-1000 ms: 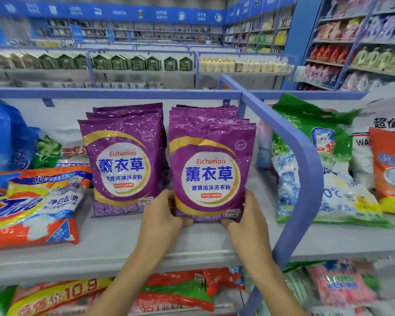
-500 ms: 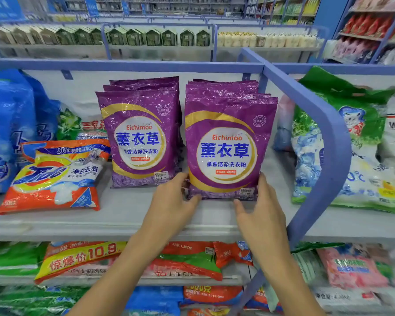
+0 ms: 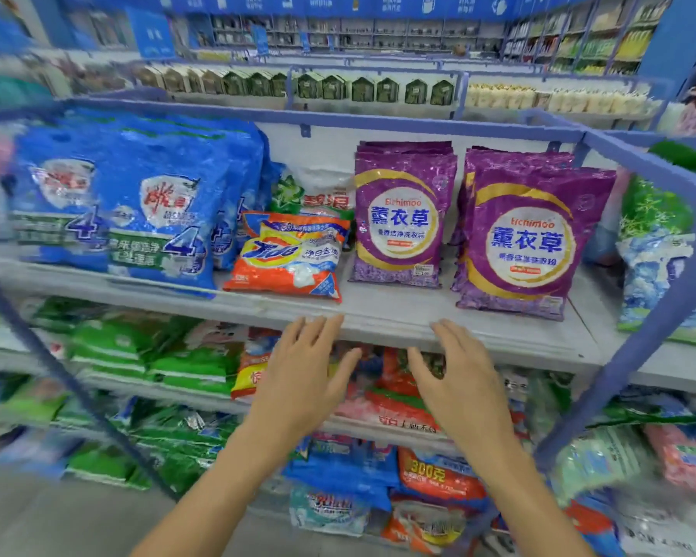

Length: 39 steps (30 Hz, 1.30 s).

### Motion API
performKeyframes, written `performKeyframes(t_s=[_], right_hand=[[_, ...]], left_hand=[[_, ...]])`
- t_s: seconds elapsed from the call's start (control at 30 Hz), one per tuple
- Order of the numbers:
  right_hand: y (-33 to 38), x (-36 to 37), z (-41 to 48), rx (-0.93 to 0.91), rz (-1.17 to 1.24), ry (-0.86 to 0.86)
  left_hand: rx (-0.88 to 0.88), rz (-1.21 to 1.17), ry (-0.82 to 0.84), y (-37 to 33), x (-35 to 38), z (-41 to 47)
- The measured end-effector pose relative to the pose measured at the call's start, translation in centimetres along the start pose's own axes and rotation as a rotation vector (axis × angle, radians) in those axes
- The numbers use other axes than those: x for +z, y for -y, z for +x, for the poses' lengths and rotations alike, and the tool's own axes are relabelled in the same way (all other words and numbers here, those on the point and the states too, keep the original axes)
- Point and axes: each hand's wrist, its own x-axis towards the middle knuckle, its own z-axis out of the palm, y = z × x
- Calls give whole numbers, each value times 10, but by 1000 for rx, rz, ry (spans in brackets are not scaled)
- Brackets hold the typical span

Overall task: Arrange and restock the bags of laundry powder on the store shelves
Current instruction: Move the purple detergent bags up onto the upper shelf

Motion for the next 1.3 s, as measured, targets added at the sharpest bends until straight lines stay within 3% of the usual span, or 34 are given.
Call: performKeyframes(t_s=[0.2, 0.57, 1.3], right_hand=[[86, 59, -48, -160, -23, 225], [236, 162, -111, -394, -9, 425], [542, 361, -63, -678, 150, 619]], left_hand=[[-207, 66, -10, 104, -45, -96], [-517, 106, -140, 245, -119, -234], [-880, 116, -360, 517, -256, -258]])
